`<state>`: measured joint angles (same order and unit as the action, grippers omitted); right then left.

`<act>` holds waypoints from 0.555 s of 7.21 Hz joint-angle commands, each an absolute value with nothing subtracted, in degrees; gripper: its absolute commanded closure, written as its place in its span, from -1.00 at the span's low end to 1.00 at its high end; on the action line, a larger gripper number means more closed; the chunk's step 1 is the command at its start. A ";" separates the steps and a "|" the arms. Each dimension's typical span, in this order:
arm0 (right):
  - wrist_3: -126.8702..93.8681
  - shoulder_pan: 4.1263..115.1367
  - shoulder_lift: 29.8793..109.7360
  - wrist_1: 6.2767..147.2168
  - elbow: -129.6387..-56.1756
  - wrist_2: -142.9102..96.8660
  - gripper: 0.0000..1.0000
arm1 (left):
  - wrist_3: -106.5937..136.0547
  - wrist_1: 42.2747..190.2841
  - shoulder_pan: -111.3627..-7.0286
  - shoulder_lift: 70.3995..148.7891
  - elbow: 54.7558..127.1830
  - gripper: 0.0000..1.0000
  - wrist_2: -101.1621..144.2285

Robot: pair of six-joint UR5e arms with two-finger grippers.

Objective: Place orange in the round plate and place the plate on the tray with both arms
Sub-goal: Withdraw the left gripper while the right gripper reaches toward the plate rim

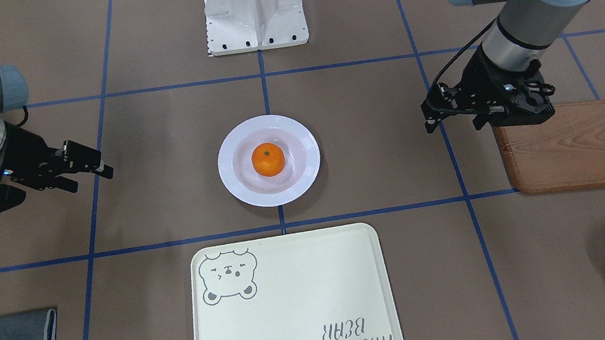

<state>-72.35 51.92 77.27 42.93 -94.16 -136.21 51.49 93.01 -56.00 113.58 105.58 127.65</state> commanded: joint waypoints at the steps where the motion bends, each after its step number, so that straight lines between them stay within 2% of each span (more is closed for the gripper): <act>1: -83.71 44.68 77.26 30.63 -92.64 -129.85 -0.97 | 47.23 93.08 -58.96 111.54 105.56 -0.96 127.71; 2: -87.76 43.08 77.34 25.71 -92.03 -127.38 -0.97 | 47.11 92.99 -59.50 111.36 105.56 -0.96 127.62; 4: -97.16 39.13 77.17 5.91 -84.07 -120.37 -0.97 | 47.11 92.73 -59.85 111.36 105.47 -0.96 127.62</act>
